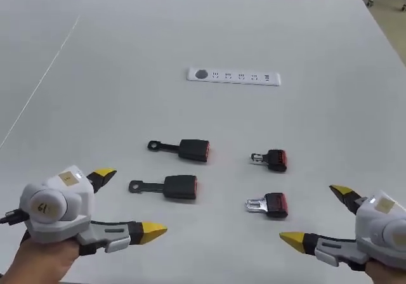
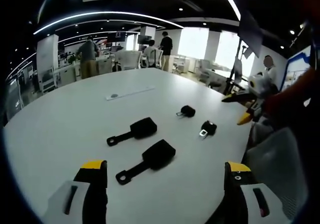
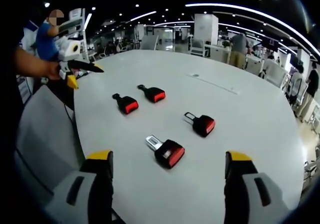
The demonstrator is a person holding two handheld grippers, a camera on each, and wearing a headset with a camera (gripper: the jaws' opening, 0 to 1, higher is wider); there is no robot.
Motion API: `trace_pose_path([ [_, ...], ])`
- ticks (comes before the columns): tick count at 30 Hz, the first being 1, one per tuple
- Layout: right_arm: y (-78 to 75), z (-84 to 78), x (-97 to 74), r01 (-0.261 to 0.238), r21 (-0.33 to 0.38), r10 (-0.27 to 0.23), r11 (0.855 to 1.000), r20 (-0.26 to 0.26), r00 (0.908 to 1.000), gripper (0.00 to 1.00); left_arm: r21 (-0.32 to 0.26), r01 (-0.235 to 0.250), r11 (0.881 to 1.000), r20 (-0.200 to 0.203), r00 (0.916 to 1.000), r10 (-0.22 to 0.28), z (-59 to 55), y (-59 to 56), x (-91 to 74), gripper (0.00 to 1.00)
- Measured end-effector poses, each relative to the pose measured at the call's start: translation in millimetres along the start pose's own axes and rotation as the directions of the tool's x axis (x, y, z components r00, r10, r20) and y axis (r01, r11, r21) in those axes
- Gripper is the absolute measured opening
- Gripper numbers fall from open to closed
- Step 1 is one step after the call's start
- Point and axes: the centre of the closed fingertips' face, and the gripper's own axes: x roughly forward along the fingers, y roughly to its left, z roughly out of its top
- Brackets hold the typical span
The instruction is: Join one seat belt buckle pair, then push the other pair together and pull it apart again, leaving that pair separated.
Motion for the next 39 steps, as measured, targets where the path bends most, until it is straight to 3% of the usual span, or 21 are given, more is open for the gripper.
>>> trace_pose_path([
  [5, 1.6, -4.7, 10.3, -0.056, -0.022, 0.055, 0.998, -0.041, 0.9976, 0.92, 0.019, 0.049, 0.999, -0.036, 0.9982, -0.048, -5.9, 1.4, 10.6, 0.96],
  [16, -0.7, -8.5, 34.8, -0.156, -0.073, 0.147, 0.985, -0.115, 0.9823, 0.89, 0.064, 0.128, 0.990, -0.097, 0.9878, -0.122, -19.8, 20.0, 36.7, 0.90],
  [26, -2.7, -18.2, 47.7, -0.250, -0.122, 0.222, 0.961, -0.204, 0.9535, 0.82, 0.116, 0.195, 0.974, -0.162, 0.9711, -0.175, -22.4, 20.6, 60.1, 0.85],
  [29, -2.7, -21.2, 52.9, -0.286, -0.129, 0.253, 0.950, -0.225, 0.9411, 0.79, 0.160, 0.249, 0.955, -0.217, 0.9527, -0.212, -27.2, 16.8, 65.9, 0.80],
  [33, -0.7, -24.2, 58.7, -0.334, -0.193, 0.276, 0.923, -0.274, 0.9213, 0.77, 0.212, 0.286, 0.934, -0.259, 0.9384, -0.229, -26.6, 17.8, 76.8, 0.79],
  [35, 0.9, -22.6, 62.7, -0.354, -0.186, 0.297, 0.917, -0.273, 0.9149, 0.77, 0.238, 0.312, 0.920, -0.278, 0.9292, -0.244, -26.2, 19.4, 82.4, 0.78],
  [36, 1.4, -22.3, 64.2, -0.363, -0.188, 0.305, 0.913, -0.276, 0.9115, 0.77, 0.259, 0.331, 0.907, -0.305, 0.9193, -0.248, -28.4, 22.1, 85.5, 0.77],
  [39, 2.4, -22.1, 67.2, -0.390, -0.224, 0.315, 0.893, -0.308, 0.8977, 0.75, 0.282, 0.365, 0.887, -0.326, 0.9062, -0.269, -29.2, 22.9, 93.0, 0.74],
])
